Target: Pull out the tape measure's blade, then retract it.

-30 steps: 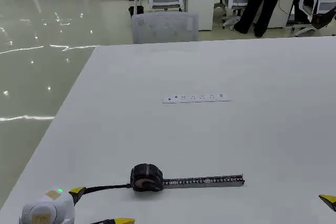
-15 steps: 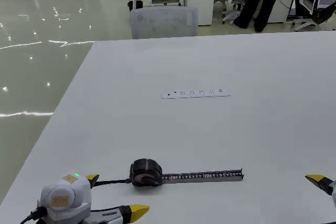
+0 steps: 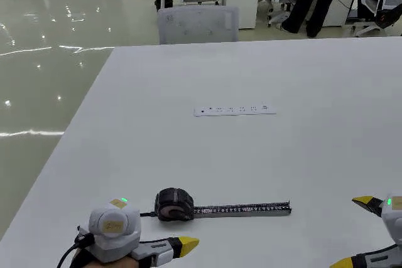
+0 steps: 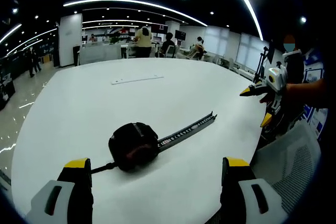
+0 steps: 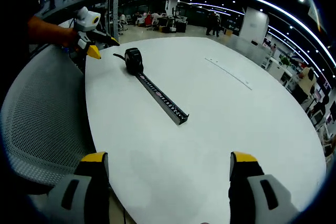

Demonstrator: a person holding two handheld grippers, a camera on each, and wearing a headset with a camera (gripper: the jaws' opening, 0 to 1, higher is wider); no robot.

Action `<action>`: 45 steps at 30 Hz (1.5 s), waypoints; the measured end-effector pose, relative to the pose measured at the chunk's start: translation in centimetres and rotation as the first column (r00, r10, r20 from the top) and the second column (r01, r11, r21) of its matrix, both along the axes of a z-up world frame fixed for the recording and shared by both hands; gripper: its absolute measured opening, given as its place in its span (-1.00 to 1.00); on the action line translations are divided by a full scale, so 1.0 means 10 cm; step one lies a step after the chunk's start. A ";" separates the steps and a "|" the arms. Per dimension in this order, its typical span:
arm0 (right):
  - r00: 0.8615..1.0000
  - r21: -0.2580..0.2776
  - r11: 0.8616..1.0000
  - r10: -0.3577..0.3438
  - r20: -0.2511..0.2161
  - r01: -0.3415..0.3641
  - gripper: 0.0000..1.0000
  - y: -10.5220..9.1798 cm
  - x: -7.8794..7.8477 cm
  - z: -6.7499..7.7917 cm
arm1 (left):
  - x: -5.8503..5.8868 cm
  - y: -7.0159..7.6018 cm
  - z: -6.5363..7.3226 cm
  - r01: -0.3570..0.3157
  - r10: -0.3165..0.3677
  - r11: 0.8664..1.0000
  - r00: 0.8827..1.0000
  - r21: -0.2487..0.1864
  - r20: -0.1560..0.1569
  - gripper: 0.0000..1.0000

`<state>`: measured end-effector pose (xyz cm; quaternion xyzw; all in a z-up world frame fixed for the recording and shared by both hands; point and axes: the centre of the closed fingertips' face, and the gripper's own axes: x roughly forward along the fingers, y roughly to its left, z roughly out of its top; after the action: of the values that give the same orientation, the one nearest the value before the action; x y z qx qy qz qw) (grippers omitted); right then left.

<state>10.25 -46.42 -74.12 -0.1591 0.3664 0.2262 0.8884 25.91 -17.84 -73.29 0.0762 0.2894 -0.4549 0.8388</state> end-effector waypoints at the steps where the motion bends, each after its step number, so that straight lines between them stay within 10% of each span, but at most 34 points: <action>1: 1.000 -0.004 1.000 0.006 -0.005 -0.006 0.94 0.01 0.00 0.00 | -0.01 -0.02 -0.01 -0.003 0.003 1.000 1.000 -0.004 -0.010 1.00; 28: 0.963 -0.036 0.965 0.255 -0.083 -0.258 0.80 0.08 0.56 -0.03 | 0.26 -0.02 -0.13 -0.188 0.188 0.982 0.982 -0.007 0.022 1.00; 45: 0.896 -0.034 0.908 0.406 -0.180 -0.418 0.54 0.20 0.87 -0.27 | 0.51 -0.09 -0.18 -0.263 0.264 0.964 0.959 -0.028 0.101 1.00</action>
<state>18.92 -44.44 -76.81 -0.2451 0.4062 0.4084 0.7798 31.03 -18.77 -75.13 0.0544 0.2497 -0.3366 0.9063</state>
